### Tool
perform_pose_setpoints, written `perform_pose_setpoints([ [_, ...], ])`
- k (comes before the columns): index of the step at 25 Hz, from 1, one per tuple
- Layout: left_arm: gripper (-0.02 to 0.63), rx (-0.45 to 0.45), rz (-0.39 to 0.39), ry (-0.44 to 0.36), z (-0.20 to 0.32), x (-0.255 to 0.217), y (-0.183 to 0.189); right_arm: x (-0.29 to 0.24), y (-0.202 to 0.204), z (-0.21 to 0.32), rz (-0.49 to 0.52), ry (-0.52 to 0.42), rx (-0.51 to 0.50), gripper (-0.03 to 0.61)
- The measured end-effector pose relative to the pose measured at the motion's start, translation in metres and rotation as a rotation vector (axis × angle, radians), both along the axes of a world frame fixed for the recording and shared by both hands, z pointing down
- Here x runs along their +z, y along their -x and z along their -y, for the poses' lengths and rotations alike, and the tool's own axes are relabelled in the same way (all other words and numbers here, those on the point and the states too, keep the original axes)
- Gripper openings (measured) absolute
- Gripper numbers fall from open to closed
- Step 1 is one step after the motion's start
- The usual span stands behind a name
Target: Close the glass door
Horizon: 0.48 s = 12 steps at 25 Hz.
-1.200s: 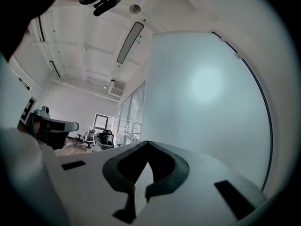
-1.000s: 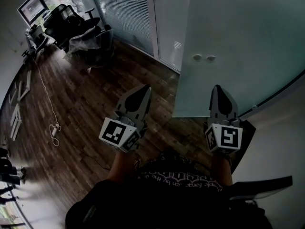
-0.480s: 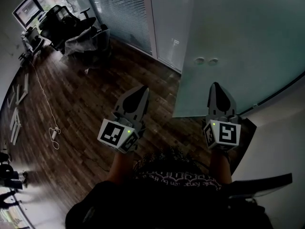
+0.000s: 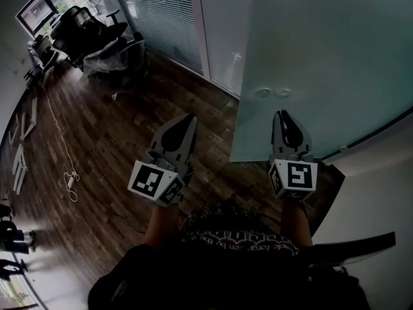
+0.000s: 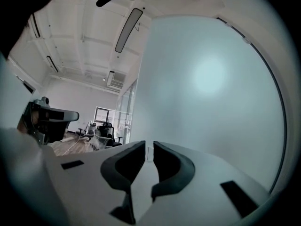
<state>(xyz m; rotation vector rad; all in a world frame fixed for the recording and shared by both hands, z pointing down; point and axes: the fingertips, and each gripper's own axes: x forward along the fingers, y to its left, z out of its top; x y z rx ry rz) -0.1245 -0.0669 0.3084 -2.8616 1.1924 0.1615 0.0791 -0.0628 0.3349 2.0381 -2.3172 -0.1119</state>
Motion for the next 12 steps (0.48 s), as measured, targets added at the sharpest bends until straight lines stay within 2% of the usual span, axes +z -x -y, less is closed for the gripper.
perform_pose_setpoints([
  [7, 0.002, -0.028, 0.026, -0.008, 0.013, 0.0, -0.011, 0.034, -0.011, 0.038, 0.011, 0.087, -0.012, 0.172],
  [12, 0.002, -0.054, 0.032, -0.025, 0.014, -0.003, -0.016, 0.056, -0.021, 0.063, 0.043, 0.145, 0.002, 0.199],
])
